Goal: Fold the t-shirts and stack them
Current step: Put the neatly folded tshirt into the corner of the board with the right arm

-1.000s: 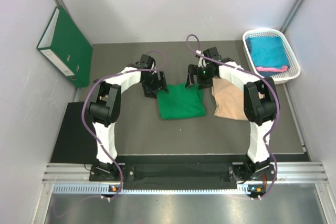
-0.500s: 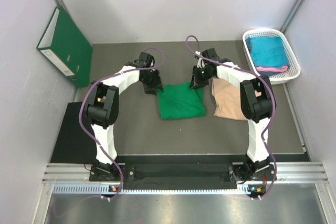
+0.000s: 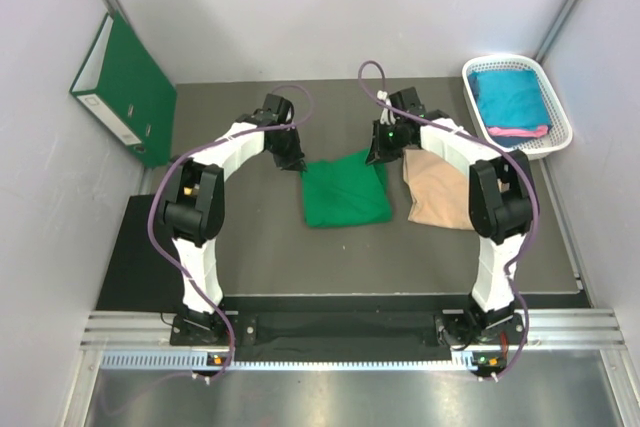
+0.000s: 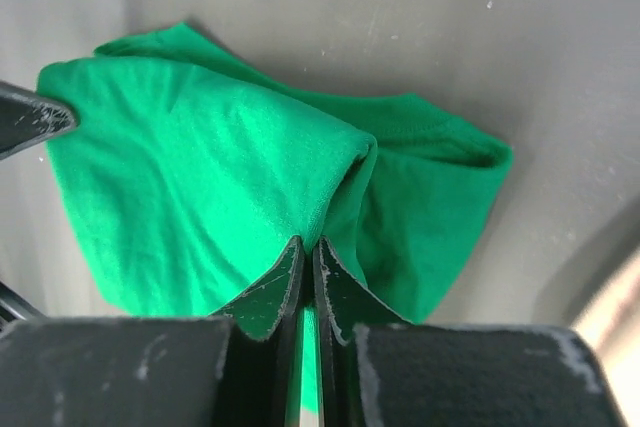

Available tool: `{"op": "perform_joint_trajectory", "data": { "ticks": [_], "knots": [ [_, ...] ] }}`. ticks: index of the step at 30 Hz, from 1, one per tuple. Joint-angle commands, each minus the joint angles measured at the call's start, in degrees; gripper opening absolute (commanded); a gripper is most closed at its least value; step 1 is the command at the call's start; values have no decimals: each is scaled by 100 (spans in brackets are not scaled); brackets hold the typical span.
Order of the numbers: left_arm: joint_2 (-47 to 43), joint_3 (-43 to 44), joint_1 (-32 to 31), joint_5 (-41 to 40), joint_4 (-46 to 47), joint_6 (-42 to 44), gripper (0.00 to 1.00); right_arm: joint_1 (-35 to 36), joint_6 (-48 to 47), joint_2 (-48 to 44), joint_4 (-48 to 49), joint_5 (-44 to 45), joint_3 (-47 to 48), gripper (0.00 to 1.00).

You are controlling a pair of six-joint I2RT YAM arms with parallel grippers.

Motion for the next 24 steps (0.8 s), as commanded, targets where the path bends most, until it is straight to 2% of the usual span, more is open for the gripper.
{"op": "perform_joint_trajectory", "data": {
  "ticks": [1, 10, 15, 20, 21, 22, 23, 24],
  "knots": [
    [-252, 316, 28, 131, 86, -16, 0, 15, -131, -698, -51, 241, -27, 2],
    [-157, 561, 20, 324, 139, -87, 0, -3, -167, -1077, -561, 794, -229, 0],
    [160, 685, 20, 298, 86, -113, 0, -56, -96, -761, -264, 874, -598, 0],
    [362, 746, 20, 237, 86, -87, 0, -56, -9, -260, -9, 953, -449, 2],
    [380, 764, 20, 210, 7, -78, 12, -47, 0, -259, 53, 1023, -388, 6],
    [389, 816, 20, 175, -54, -78, 51, -56, 18, -285, 62, 1075, -361, 9],
    [398, 852, 20, 70, -142, -78, 64, -56, 18, -381, 36, 1224, -317, 14],
    [372, 869, 20, 0, -247, -61, 71, -56, 18, -469, 18, 1304, -326, 37]
  ]
}}
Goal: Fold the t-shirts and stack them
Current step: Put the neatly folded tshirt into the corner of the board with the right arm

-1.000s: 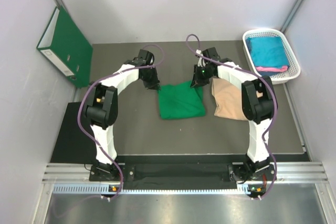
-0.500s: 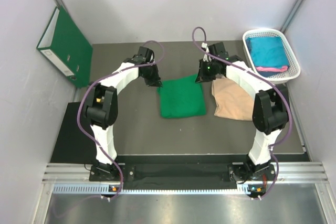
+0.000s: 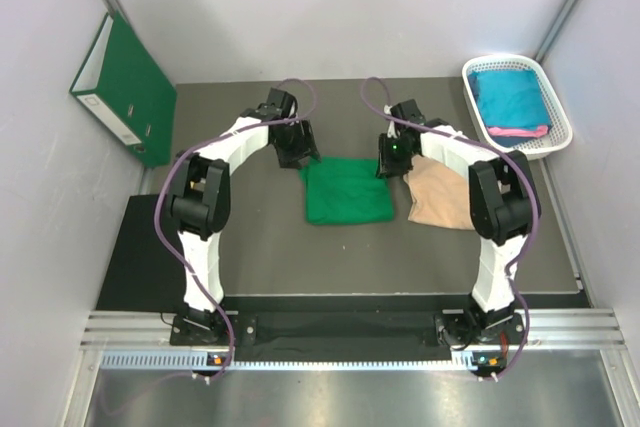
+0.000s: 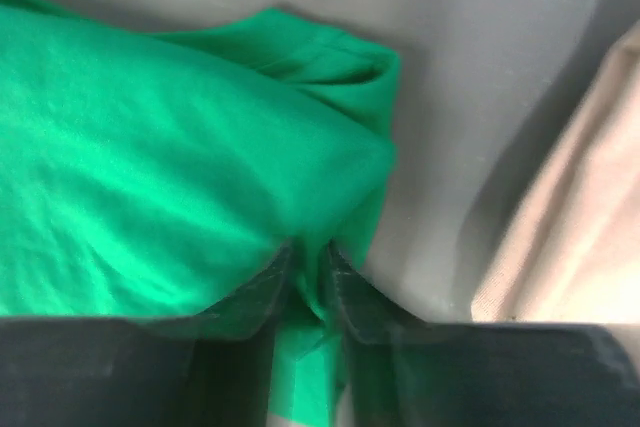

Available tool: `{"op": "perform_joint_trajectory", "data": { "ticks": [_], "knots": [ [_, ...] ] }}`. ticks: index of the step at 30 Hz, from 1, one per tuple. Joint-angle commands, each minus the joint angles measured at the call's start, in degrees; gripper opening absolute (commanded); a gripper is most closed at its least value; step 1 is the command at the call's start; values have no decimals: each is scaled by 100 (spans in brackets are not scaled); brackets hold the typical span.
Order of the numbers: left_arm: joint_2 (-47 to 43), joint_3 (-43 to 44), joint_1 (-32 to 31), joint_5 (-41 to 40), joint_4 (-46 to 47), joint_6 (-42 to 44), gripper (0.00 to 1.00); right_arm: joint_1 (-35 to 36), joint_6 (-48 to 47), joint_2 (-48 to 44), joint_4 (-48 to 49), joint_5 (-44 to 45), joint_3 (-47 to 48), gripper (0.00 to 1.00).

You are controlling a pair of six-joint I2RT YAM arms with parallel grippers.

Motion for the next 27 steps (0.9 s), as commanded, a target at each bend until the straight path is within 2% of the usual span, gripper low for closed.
{"op": "perform_joint_trajectory", "data": {
  "ticks": [1, 2, 3, 6, 21, 27],
  "knots": [
    [-74, 280, 22, -322, -300, -1, 82, -43, 40, -482, 274, 463, 221, 47],
    [-197, 236, 22, -436, -310, 42, 86, -43, 66, -580, 265, 629, 134, 55],
    [-276, 201, 22, -489, -310, 60, 88, -43, 49, -668, 248, 674, 89, 69],
    [-514, 25, 30, -569, -310, 104, 93, -43, -13, -853, 143, 727, -43, 77],
    [-611, -213, 31, -551, -398, -19, 95, -34, -127, -968, 520, -477, -1247, 78],
    [-628, -371, 30, -534, -380, -36, 96, -8, -136, -460, 871, -776, -1485, 77]
  ]
}}
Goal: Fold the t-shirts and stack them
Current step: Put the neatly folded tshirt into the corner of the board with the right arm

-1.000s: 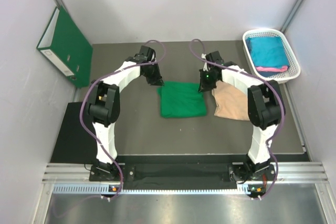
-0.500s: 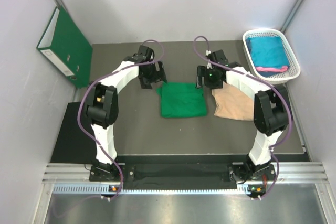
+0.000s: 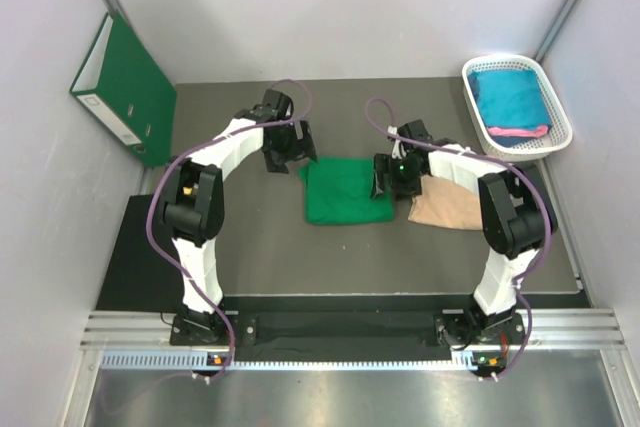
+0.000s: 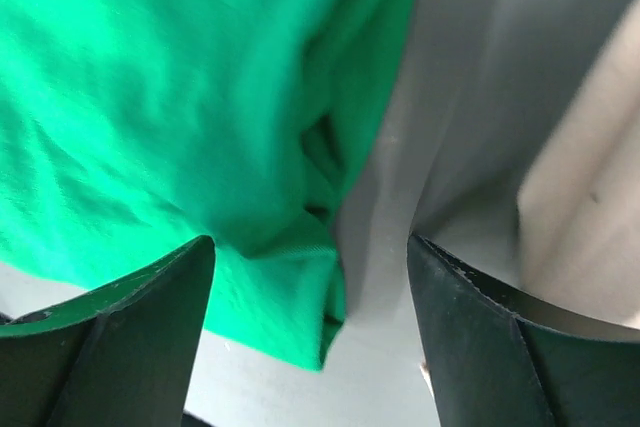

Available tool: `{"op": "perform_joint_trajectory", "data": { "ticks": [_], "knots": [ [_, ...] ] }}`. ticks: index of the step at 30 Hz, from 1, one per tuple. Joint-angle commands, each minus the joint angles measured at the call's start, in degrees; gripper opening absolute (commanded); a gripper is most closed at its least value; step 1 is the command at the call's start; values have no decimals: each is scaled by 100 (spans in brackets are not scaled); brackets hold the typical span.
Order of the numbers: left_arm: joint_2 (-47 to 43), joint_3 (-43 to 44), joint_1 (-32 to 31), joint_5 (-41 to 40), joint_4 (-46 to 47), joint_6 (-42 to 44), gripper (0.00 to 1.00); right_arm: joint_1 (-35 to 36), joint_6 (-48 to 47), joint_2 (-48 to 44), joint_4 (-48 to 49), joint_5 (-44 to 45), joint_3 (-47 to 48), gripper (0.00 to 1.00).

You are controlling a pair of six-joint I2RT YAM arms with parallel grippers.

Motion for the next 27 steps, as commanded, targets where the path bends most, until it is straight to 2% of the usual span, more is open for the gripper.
{"op": "perform_joint_trajectory", "data": {
  "ticks": [1, 4, 8, 9, 10, 12, 13, 16, 20, 27],
  "knots": [
    [-248, -133, 17, -44, -30, -52, 95, 27, -70, 389, 537, -328, 21, 76],
    [-309, -212, 17, -53, -57, -52, 96, 185, -9, 785, 590, -223, 258, 71],
    [-397, -309, 17, -114, -65, -34, 96, 475, -17, 1312, 415, 32, 733, 58],
    [-415, -309, 17, -114, -66, -34, 96, 598, -9, 1505, 362, 102, 821, 51],
    [-415, -309, 17, -123, -92, -25, 96, 660, -18, 1611, 188, 303, 996, 37],
    [-450, -309, 18, -149, -118, -25, 96, 739, 44, 1857, 28, 550, 1129, 22],
    [-468, -300, 17, -149, -144, 1, 96, 800, 61, 1928, -77, 786, 1225, 11],
    [-477, -195, 44, -176, -206, 36, 96, 897, 114, 1990, -341, 1339, 1235, 0],
    [-564, 121, 166, -246, -416, 71, 96, 898, 71, 1587, -561, 1913, 1129, 0],
    [-1056, 429, 544, -510, -304, 107, 97, 898, -264, 217, -947, 2387, 1181, 0]
  ]
}}
